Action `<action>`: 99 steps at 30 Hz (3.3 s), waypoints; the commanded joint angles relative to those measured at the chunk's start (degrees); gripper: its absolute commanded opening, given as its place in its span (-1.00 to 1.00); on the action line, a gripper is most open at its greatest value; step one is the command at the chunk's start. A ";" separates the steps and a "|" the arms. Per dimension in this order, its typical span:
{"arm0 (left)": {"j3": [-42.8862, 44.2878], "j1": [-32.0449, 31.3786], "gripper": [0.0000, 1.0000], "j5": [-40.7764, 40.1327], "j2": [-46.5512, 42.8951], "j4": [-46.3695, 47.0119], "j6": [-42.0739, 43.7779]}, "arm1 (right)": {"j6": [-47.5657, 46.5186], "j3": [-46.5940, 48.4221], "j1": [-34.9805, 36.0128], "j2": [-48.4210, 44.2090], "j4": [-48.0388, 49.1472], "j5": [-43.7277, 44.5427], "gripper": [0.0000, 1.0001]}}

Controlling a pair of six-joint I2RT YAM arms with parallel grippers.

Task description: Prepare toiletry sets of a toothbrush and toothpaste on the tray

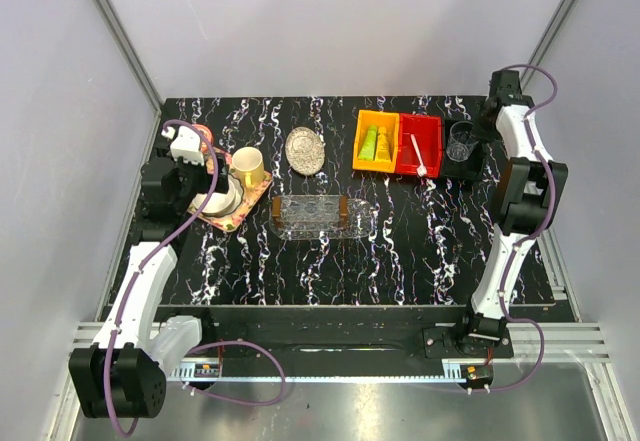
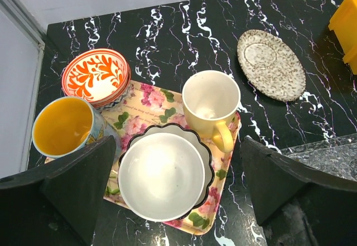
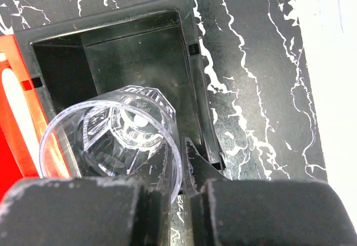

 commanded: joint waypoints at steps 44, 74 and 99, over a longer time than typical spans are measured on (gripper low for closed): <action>2.98 0.19 0.98 -0.43 0.89 1.19 -1.87 | -10.60 -15.41 28.10 -30.62 -6.03 -11.94 -1.00; 2.02 0.01 0.98 -0.69 0.54 1.62 -1.61 | -11.92 -29.12 34.35 -29.39 4.43 -12.55 -1.00; 1.40 0.10 0.98 -0.78 0.62 1.98 -1.34 | -12.53 -34.22 36.02 -27.28 8.38 -11.50 -1.00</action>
